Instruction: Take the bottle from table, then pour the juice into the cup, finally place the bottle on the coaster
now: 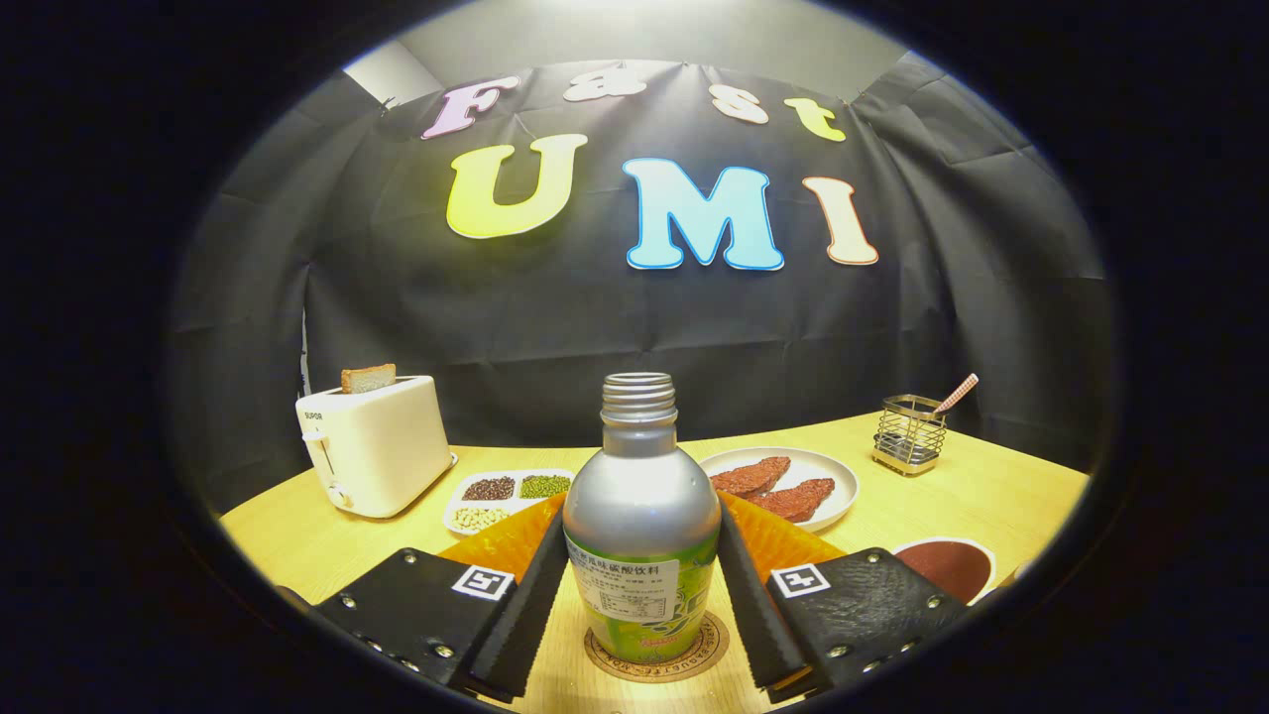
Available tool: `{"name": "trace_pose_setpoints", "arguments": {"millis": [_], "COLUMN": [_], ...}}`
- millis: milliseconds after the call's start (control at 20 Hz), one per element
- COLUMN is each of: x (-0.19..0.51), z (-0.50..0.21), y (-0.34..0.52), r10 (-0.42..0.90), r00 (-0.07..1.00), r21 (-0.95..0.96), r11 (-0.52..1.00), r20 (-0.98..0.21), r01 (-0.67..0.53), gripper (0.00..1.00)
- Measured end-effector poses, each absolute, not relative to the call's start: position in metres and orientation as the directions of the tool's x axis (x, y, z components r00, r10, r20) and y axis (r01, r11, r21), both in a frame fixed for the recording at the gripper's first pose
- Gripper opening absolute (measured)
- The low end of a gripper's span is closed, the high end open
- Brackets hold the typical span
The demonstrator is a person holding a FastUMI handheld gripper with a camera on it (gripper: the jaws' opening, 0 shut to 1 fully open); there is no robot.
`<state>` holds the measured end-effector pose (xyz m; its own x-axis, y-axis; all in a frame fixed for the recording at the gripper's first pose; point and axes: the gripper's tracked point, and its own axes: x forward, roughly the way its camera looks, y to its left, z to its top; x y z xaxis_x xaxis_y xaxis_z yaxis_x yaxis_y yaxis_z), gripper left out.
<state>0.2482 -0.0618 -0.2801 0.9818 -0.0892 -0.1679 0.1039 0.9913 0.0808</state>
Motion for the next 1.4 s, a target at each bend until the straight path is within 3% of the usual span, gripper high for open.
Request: {"name": "trace_pose_setpoints", "arguments": {"millis": [100,200,400,850,1400], "x": [0.247,0.241,0.216,0.152,0.066], "z": [-0.274,-0.256,-0.219,-0.13,-0.016], "y": [-0.06,-0.059,-0.066,-0.041,0.015], "r10": [-0.077,-0.069,-0.065,0.039,0.161], "r00": [0.985,0.992,0.997,0.995,0.987], "r21": [0.088,0.073,0.087,0.041,0.098], "r11": [0.992,0.994,0.994,0.999,0.983], "r20": [-0.151,-0.106,-0.053,-0.09,-0.021], "r01": [0.091,0.076,0.069,-0.036,-0.159], "gripper": [0.84,0.98,0.98,0.98,0.98]}}
